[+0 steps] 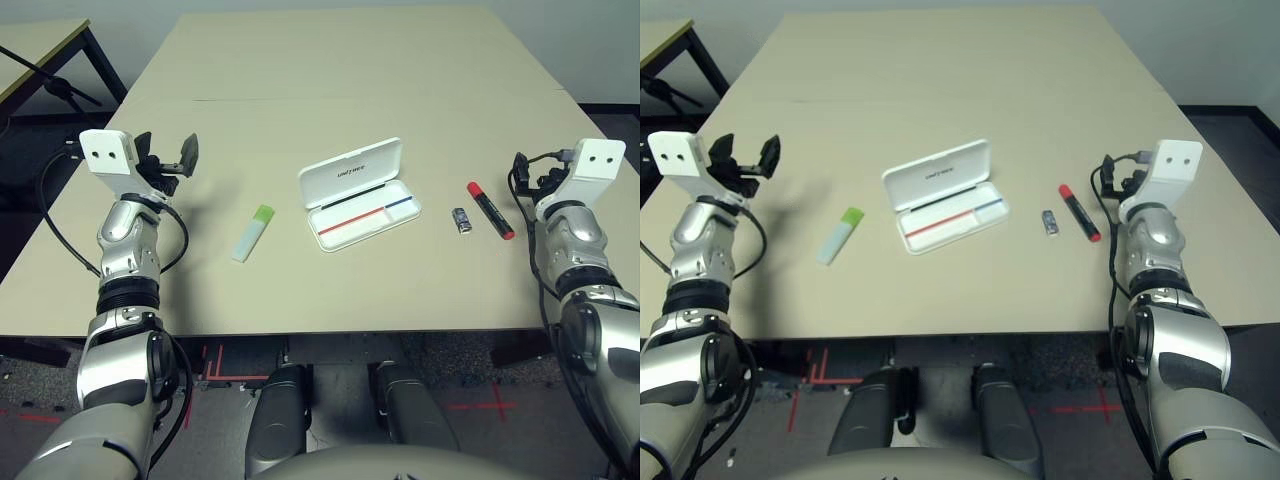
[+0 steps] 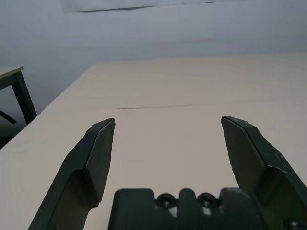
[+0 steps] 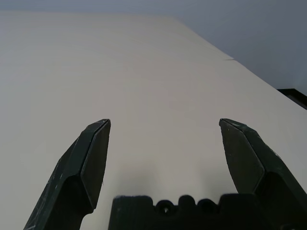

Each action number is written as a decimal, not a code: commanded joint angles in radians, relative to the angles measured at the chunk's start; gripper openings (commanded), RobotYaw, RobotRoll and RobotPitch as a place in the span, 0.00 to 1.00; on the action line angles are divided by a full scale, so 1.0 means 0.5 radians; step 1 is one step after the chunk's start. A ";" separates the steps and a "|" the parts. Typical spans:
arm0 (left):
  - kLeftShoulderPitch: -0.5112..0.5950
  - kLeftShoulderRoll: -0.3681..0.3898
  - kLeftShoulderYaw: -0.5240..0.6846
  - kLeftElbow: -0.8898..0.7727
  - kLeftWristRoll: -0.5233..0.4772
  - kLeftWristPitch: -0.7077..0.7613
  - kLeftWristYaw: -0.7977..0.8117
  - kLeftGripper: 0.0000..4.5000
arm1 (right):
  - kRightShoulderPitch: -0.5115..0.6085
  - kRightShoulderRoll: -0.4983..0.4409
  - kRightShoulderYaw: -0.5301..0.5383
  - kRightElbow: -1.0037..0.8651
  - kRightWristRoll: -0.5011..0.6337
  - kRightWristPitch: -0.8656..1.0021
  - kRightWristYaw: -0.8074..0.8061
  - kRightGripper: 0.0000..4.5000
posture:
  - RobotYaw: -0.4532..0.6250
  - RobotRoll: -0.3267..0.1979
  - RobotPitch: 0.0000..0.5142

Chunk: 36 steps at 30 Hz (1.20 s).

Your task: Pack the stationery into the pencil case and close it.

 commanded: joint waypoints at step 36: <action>0.278 0.068 -0.095 -0.618 -0.100 0.401 -0.292 1.00 | -0.083 -0.275 0.539 -0.223 -0.264 0.467 1.620 1.00 | 0.41 0.62 0.14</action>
